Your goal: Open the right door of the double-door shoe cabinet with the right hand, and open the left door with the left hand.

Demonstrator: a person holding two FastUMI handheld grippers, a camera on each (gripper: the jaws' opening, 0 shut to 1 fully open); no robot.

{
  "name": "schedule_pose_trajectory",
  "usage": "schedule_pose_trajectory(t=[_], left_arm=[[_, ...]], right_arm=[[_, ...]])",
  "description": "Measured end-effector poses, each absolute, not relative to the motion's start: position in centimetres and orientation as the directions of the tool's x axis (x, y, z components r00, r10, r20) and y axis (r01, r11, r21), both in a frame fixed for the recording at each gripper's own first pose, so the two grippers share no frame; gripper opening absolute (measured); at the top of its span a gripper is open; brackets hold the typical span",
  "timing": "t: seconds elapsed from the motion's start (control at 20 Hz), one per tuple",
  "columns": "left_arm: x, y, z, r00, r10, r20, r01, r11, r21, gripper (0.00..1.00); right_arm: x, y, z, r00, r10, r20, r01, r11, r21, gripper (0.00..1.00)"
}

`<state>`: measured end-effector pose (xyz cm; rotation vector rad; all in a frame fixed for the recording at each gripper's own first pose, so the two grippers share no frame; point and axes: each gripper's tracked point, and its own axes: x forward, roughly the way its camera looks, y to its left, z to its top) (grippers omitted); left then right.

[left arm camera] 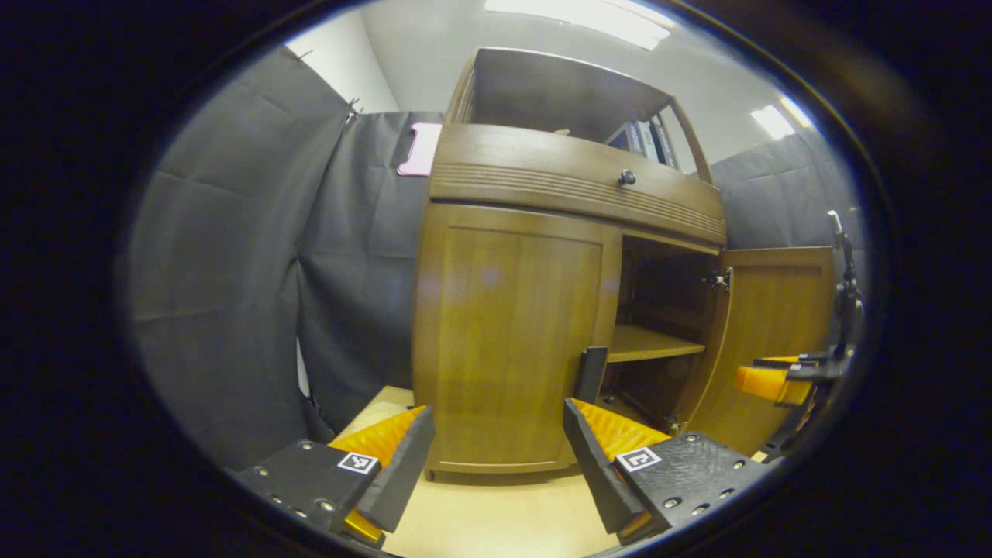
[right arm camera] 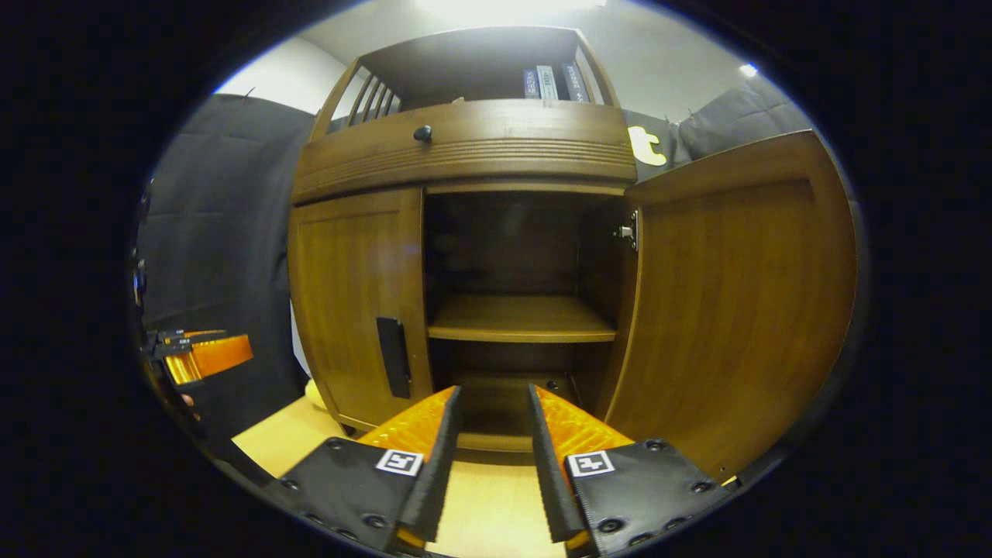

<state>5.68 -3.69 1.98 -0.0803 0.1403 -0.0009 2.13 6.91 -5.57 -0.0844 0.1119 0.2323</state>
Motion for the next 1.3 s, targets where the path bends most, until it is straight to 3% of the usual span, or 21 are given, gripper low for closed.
schedule_pose_trajectory(t=[0.15,0.4,0.45,1.05,1.15,1.25,1.3], left_arm=[[6.2,-4.5,1.7,0.988,-0.022,-0.15,0.008,0.996,-0.092,0.96],[7.1,-5.2,1.5,0.987,-0.052,-0.154,0.041,0.996,-0.073,0.96],[7.2,-5.3,1.4,0.986,-0.058,-0.157,0.048,0.997,-0.066,0.96],[8.0,-4.7,0.1,0.978,-0.026,-0.206,0.028,1.0,0.007,0.96],[8.1,-4.6,-0.3,0.976,-0.012,-0.216,0.014,1.0,0.008,0.7],[7.9,-4.4,-0.3,0.976,0.015,-0.219,-0.014,1.0,0.003,0.61],[8.2,-4.0,0.1,0.979,0.041,-0.197,-0.042,0.999,0.0,0.68]], right_arm=[[3.6,6.4,-6.5,0.964,0.23,-0.134,-0.24,0.969,-0.066,0.8],[5.4,5.9,-7.6,0.959,0.24,-0.15,-0.249,0.968,-0.043,0.91],[5.6,6.0,-7.6,0.958,0.247,-0.148,-0.255,0.966,-0.042,0.98],[9.0,4.9,-8.2,0.949,0.277,-0.153,-0.276,0.961,0.028,0.96],[9.5,5.1,-8.3,0.944,0.292,-0.156,-0.291,0.956,0.024,0.95],[9.5,5.3,-8.5,0.939,0.304,-0.158,-0.306,0.952,0.015,0.94],[9.6,5.3,-8.5,0.938,0.309,-0.16,-0.312,0.95,0.009,0.94]])
